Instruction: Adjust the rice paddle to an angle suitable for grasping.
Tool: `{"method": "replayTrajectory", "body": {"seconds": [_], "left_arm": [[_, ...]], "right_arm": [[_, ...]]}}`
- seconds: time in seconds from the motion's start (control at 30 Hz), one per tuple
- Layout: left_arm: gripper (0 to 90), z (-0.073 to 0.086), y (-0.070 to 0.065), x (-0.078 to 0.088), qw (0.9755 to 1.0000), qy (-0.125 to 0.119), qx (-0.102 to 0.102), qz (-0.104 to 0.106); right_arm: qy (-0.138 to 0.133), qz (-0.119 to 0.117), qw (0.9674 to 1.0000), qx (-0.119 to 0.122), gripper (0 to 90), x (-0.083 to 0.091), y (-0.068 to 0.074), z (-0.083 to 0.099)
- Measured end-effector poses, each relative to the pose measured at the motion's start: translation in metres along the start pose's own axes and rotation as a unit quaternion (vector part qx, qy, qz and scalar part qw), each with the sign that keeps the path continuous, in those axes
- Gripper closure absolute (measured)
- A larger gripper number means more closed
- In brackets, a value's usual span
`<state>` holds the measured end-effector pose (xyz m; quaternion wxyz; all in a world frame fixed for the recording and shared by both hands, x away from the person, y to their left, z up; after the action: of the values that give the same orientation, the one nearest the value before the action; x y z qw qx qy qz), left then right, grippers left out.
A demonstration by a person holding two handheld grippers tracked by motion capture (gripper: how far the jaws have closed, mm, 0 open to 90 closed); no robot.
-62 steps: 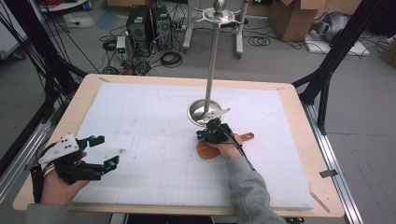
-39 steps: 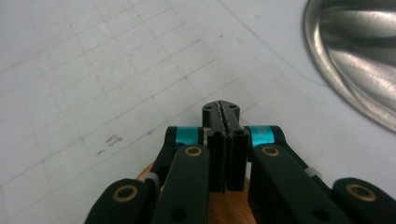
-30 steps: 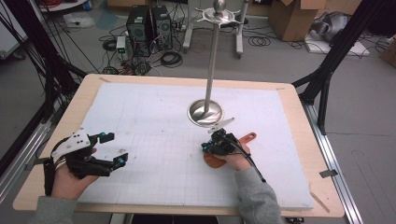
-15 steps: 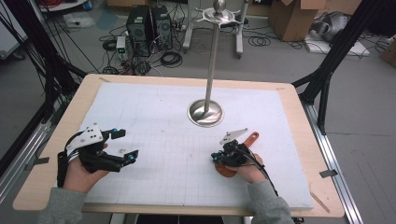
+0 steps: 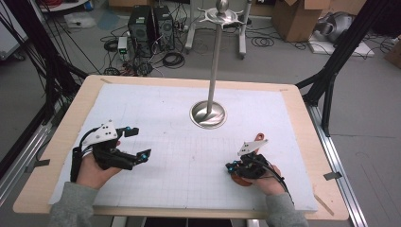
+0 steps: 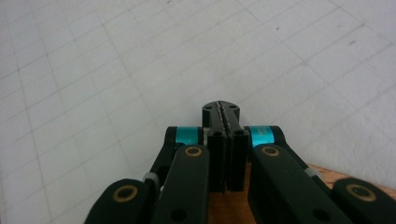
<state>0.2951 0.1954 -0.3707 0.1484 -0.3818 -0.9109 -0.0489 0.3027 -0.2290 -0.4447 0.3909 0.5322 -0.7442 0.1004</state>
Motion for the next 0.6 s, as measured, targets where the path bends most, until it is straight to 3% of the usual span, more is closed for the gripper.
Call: {"method": "replayTrajectory", "body": {"seconds": [0.37,0.6], "left_arm": [[8.4,-0.007,0.003,-0.002,1.0,-0.009,0.001,0.001],[8.4,-0.008,0.001,-0.011,1.0,-0.004,-0.001,0.008]], "right_arm": [[0.0,-0.001,1.0,0.0,89.6,0.015,0.005,0.017],[0.0,-0.004,1.0,0.005,89.5,0.023,0.008,0.027]]}}
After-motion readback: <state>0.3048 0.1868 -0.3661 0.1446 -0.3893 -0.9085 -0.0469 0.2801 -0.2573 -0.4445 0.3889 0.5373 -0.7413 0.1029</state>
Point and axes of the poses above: each handheld gripper's, and its own axes: x roughly backward along the jaws, z roughly out of its underside, y roughly to its left, the point moved 1 cm from there along -x, roughly forward along the jaws, and after that the axes turned 11 degrees about -z, right-handed, at the moved point
